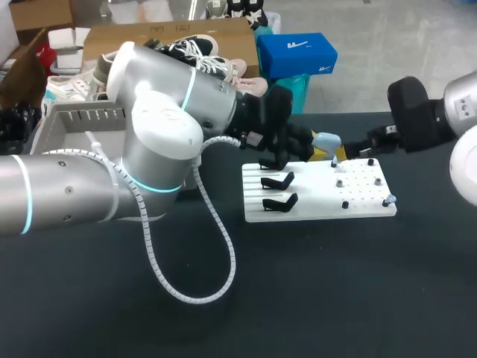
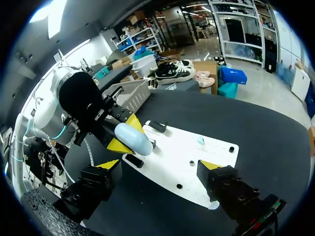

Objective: Pick up each earbud case from the left stands, insert the matching earbuds, close the lid, and place the case in the box.

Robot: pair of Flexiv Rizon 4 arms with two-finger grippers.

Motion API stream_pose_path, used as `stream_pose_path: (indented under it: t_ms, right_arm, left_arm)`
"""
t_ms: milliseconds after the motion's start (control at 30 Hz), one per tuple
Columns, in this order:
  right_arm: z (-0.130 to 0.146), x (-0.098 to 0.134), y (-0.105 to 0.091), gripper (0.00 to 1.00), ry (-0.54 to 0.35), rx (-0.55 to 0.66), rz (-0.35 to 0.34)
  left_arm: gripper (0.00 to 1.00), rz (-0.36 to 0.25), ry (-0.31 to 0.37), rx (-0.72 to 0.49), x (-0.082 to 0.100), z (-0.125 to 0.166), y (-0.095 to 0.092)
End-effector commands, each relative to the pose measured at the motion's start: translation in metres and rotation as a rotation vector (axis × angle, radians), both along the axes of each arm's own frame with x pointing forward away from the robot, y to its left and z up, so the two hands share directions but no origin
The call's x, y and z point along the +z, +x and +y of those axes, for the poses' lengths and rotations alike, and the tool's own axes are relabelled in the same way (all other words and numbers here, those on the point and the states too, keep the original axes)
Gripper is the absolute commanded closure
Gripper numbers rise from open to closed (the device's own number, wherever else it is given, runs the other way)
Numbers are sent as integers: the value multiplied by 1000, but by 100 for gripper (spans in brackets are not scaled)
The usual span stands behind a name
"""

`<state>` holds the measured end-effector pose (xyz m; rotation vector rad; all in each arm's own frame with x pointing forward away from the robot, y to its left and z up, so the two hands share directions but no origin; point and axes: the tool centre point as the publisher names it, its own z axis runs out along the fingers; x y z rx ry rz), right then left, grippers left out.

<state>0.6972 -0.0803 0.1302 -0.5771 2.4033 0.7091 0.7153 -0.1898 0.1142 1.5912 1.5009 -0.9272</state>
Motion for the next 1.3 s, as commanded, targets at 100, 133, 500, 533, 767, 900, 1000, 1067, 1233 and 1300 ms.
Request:
stream_pose_path:
  t_ms: [100,133,500,533,767,900,1000,1067,1233,1300]
  right_arm:
    - [3,-3,11,0,37,39,14]
    - [3,-3,11,0,38,40,14]
    - [0,4,16,0,36,45,-8]
    - [-1,5,16,0,34,44,-12]
    - [-18,17,9,0,-14,2,-48]
    - [-35,22,-1,0,-102,-10,-62]
    - [-49,22,-9,0,-127,-19,-81]
    - [-58,19,-13,0,-155,-30,-75]
    - [-73,4,-22,0,-196,-49,-21]
    - [-79,-4,-24,0,-195,-55,-4]
  left_arm:
    - [100,3,6,-20,-1,-6,-4]
    - [100,3,6,-23,-1,-7,-5]
    - [100,7,14,-45,-5,-9,-14]
    - [100,8,15,-45,-6,-8,-14]
    - [100,-3,-51,-27,-3,0,-12]
    - [100,-25,-161,15,9,11,-4]
    - [100,-52,-207,35,16,16,-1]
    - [100,-65,-225,38,20,17,0]
    - [100,-68,-235,36,20,14,4]
    - [100,-67,-231,40,16,11,8]
